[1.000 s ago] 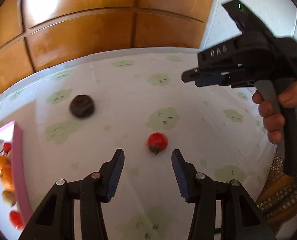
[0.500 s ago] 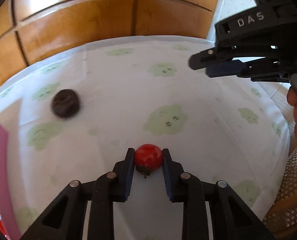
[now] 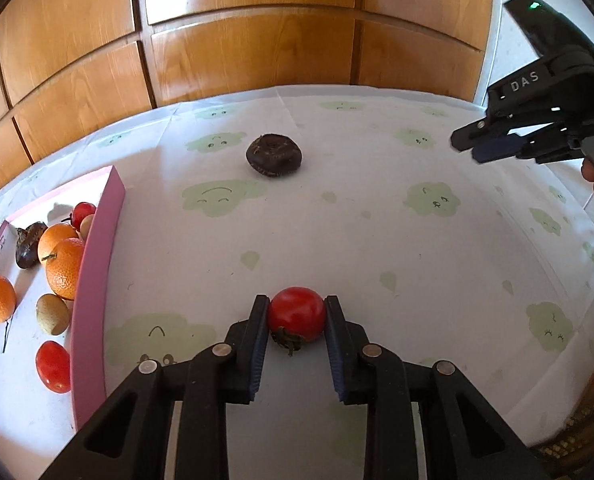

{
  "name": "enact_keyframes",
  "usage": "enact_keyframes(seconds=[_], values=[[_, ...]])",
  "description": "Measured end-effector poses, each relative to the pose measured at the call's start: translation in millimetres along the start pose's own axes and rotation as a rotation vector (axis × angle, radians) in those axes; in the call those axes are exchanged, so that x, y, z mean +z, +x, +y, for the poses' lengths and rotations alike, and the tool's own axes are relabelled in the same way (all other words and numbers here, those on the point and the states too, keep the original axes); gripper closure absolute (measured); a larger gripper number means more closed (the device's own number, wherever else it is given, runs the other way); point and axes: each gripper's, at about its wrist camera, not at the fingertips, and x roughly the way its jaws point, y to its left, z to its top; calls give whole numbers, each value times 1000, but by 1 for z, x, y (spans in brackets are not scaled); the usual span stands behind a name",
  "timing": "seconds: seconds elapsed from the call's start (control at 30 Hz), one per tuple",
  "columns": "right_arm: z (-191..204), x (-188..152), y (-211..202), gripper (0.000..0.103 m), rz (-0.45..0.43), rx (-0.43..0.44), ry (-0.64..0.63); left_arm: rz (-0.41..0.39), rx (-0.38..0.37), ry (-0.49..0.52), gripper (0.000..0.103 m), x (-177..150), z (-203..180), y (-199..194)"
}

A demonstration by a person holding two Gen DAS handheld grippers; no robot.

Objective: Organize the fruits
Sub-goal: 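Hold the red tomato in the left tool while the right tool grasps the dark round fruit, then carry the red tomato into the tray and open the left tool while the right tool holds the dark fruit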

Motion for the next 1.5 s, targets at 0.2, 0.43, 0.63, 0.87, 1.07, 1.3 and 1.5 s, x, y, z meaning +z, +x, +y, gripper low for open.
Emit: enact_keyframes(seconds=[0.2,0.43,0.63,0.87,1.07,1.3,1.5], values=[[49,-11,17,68,83,134,-184,-33,-18,2,75,-6,5,-5],[112,3,39,40,77,130,-329,-60,-26,2,75,-12,4,-11],[148,27,72,37,85,39,-390,-76,-33,-6,75,-13,4,-10],[163,32,111,47,122,-72,-461,-80,-37,-11,75,-13,5,-8],[140,19,93,56,128,-91,-511,-81,-40,-14,75,-13,4,-7],[78,-13,58,55,198,-62,-491,-81,-34,-14,75,-12,3,-5],[64,-27,49,55,138,-65,-504,-60,-23,-8,75,-8,2,-3]])
